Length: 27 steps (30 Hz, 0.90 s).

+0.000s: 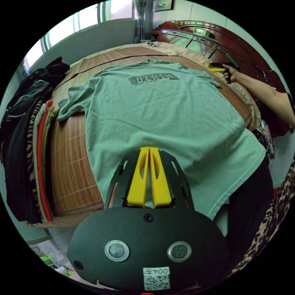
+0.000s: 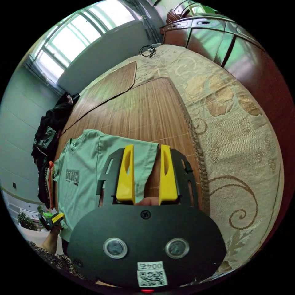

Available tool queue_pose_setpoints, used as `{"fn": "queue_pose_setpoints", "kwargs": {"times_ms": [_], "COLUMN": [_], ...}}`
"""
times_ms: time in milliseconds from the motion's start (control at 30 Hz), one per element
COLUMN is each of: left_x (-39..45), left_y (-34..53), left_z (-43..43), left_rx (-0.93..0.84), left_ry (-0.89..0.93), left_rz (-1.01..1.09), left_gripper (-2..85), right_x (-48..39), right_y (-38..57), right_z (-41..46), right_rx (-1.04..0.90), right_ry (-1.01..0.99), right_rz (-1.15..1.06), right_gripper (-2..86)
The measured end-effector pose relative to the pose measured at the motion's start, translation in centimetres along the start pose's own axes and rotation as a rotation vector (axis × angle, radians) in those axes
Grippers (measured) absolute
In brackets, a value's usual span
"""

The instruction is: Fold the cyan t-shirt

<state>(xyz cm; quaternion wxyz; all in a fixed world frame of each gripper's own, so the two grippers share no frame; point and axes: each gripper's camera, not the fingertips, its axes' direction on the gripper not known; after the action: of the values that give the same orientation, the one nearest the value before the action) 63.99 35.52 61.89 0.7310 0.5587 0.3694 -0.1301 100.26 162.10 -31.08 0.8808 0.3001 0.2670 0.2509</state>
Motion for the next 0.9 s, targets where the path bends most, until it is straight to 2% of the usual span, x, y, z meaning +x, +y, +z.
{"fn": "queue_pose_setpoints", "kwargs": {"times_ms": [167, 300, 367, 533, 767, 900], "left_x": [-0.3, -0.2, -0.2, -0.4, -1.2, -2.3], "left_y": [-0.1, -0.2, -0.2, -0.4, -0.5, -0.6], "left_z": [0.0, 0.0, 0.0, -0.1, -0.2, -0.2], "left_rx": [0.0, -0.001, -0.001, -0.001, 0.0, 0.002], "left_ry": [0.01, -0.01, -0.016, -0.028, -0.016, 0.015], "left_rz": [-0.009, 0.0, 0.002, 0.004, 0.001, -0.01], "left_gripper": [0.3, 0.3, 0.3, 0.3, 0.3, 0.2], "right_x": [-1.3, -4.7, -7.1, -9.9, -22.1, -29.4], "right_y": [0.3, 0.5, 0.5, -0.4, -0.6, 1.2], "right_z": [2.4, 4.1, 4.6, 2.2, -3.0, -3.0], "right_rx": [0.048, -0.005, -0.025, -0.016, -0.082, -0.116], "right_ry": [0.072, 0.146, 0.178, 0.082, 0.167, 0.22], "right_rz": [-0.035, -0.161, -0.246, -0.198, -0.36, -0.45], "right_gripper": [15.0, 3.2, 1.6, 0.3, -0.1, 0.1]}}
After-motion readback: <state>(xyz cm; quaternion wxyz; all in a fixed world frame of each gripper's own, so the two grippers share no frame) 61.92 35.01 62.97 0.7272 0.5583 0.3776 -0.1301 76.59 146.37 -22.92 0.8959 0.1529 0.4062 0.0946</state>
